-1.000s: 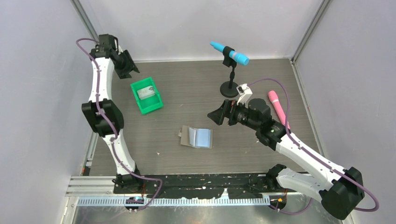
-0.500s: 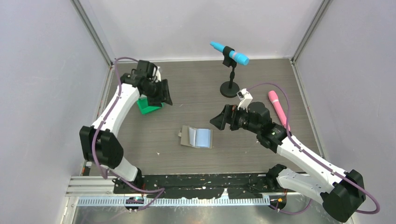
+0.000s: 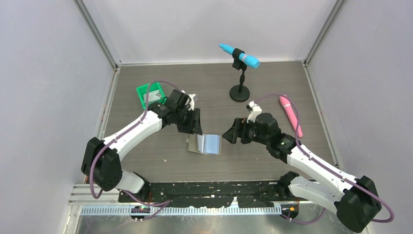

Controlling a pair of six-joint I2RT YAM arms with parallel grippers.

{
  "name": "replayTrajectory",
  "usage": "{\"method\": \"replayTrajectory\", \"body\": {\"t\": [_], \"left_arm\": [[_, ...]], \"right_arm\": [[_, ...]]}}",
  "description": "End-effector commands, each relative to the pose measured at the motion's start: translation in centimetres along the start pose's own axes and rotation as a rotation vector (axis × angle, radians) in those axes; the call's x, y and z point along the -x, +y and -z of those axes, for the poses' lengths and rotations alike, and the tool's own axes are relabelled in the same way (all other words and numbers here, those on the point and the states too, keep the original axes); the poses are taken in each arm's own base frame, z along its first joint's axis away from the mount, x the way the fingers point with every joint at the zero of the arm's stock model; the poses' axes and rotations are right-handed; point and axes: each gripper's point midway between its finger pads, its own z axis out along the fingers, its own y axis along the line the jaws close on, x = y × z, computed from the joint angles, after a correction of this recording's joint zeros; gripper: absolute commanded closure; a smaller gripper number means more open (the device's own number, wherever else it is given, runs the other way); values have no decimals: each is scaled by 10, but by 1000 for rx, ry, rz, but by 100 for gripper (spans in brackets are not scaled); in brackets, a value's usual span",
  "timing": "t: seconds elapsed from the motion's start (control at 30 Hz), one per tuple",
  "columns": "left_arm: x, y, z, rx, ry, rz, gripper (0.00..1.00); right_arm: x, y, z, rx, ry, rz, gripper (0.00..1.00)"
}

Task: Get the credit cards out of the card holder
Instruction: Remove the credit card from the card holder.

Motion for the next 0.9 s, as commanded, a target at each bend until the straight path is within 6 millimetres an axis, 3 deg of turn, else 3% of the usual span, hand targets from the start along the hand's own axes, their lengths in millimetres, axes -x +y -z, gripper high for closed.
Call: {"method": "replayTrajectory", "body": {"t": [0.0, 0.17, 0.37, 0.73, 0.87], "left_arm": [[17, -49, -1, -180, -120, -34, 57], [8, -41, -26, -178, -91, -30, 65], [-11, -17, -61, -118, -17, -18, 71], [-49, 20, -81, -50, -20, 62, 76], [-61, 23, -86, -66, -24, 92, 76]], "right_arm": [[1, 4, -4, 40, -15, 2, 20], [-5, 2, -9, 46, -8, -32, 24], [-8, 2, -14, 55, -7, -54, 30], [-21, 3, -36, 59, 43, -89, 43], [-26, 5, -47, 59, 61, -93, 45]]}}
